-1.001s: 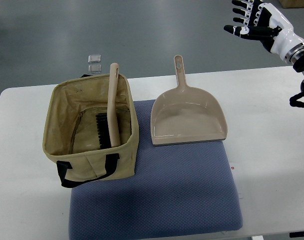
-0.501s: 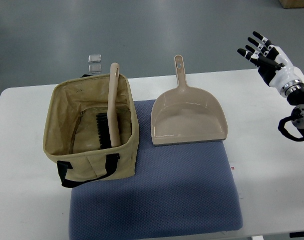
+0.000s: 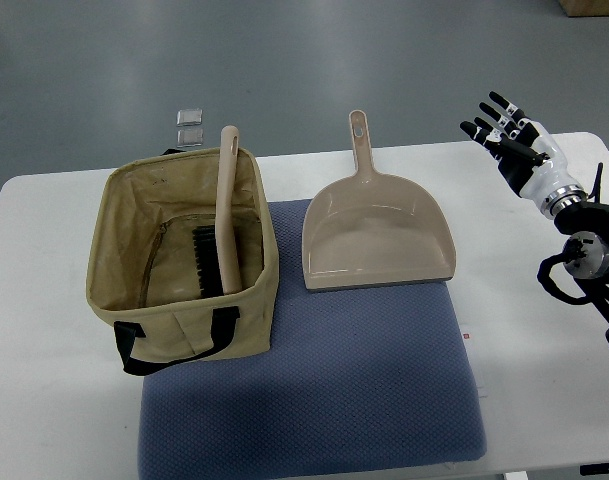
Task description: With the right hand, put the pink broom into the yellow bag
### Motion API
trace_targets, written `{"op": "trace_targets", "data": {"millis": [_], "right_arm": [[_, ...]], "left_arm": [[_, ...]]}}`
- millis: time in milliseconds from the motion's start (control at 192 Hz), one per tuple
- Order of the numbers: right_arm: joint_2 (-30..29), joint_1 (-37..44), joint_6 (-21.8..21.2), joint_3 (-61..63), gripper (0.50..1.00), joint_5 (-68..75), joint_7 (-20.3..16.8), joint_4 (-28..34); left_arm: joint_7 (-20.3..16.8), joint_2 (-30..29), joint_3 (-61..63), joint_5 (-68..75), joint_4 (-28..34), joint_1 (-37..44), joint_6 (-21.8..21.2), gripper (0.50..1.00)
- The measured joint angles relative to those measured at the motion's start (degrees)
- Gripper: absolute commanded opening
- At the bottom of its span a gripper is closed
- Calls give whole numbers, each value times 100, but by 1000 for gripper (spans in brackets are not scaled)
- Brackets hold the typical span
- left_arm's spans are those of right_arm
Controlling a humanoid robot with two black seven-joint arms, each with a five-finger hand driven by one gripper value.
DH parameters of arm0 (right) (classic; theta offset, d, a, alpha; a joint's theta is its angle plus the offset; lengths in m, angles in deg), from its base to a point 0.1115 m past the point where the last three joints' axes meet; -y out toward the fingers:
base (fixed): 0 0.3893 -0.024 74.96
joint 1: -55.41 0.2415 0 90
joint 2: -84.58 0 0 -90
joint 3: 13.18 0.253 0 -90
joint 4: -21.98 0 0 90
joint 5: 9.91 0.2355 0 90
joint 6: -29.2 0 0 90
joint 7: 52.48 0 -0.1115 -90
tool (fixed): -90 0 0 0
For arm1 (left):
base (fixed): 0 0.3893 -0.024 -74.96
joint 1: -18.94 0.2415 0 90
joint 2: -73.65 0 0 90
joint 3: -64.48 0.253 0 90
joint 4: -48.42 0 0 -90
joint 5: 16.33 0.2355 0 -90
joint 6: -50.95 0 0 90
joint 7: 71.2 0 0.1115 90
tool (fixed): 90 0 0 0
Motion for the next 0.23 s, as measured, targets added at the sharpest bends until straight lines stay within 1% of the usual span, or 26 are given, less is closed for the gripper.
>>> {"op": "trace_targets", "data": {"millis": [229], "right_arm": [[-48, -35, -16, -9, 930, 11, -2, 0]], "left_arm": [[0, 0, 0, 0, -1, 0, 0, 1000]]}}
